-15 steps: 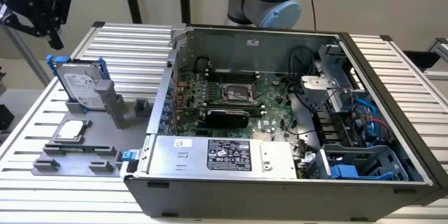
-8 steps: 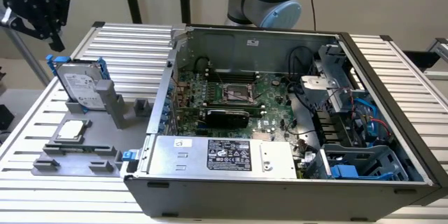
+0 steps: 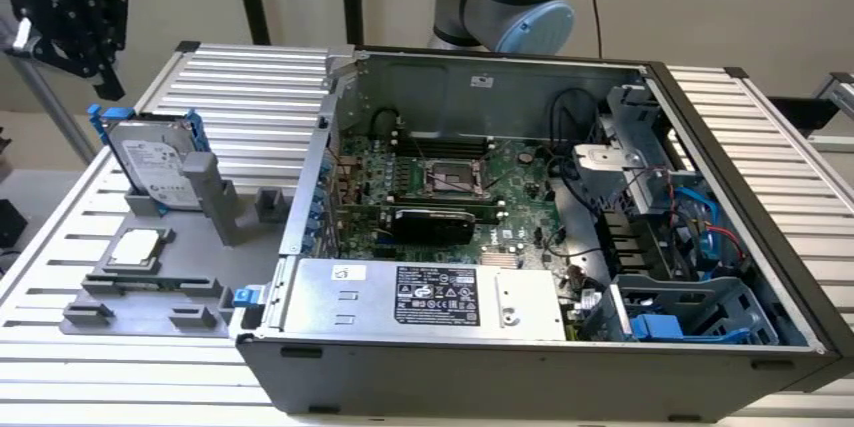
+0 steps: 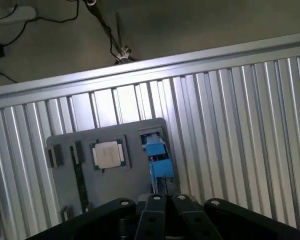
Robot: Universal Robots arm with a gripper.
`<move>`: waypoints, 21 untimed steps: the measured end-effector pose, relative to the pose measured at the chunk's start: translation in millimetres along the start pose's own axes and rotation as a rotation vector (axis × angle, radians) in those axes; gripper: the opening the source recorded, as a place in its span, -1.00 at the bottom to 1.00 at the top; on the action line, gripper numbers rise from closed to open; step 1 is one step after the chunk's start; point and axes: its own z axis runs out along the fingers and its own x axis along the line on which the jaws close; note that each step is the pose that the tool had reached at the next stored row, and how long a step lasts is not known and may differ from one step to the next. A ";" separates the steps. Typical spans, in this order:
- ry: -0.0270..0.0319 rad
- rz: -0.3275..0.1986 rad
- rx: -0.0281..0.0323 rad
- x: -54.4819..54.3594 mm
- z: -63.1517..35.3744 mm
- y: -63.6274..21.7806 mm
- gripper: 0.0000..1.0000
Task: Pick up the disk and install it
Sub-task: 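Pick up the disk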
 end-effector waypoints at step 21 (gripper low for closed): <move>0.0017 -0.118 0.0030 -0.2 10.1 4.4 1.00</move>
